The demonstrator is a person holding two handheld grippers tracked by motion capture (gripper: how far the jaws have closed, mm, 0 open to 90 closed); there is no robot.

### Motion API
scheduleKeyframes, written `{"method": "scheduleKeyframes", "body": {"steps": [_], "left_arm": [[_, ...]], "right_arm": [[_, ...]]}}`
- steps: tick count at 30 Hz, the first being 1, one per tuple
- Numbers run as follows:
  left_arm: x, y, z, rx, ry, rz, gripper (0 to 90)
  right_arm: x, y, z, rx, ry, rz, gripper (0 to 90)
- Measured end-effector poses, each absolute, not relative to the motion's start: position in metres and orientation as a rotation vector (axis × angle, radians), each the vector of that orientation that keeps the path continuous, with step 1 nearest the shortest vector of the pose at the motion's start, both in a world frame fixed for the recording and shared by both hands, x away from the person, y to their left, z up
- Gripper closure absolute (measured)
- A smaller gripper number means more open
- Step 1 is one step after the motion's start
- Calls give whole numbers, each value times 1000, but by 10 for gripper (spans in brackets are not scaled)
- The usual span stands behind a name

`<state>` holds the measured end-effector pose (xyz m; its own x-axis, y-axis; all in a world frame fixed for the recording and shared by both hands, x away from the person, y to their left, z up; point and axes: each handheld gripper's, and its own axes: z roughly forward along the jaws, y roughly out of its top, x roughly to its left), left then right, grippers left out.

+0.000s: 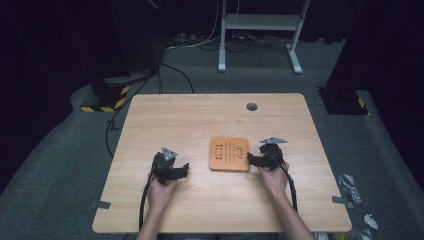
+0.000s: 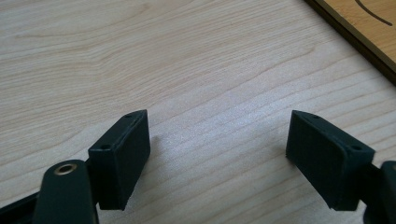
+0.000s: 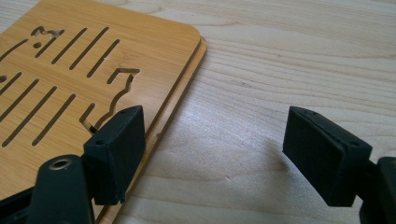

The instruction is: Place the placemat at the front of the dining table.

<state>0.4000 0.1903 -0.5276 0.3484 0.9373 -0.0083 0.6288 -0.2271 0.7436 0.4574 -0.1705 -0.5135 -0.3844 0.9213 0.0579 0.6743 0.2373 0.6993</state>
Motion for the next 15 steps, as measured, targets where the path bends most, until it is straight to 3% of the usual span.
{"method": "scheduleKeyframes", "body": {"steps": [15], "left_arm": [[400, 190, -528, 1953, 1358, 603, 217]], "right_arm": [[457, -163, -514, 1446, 2163, 934, 211]]}}
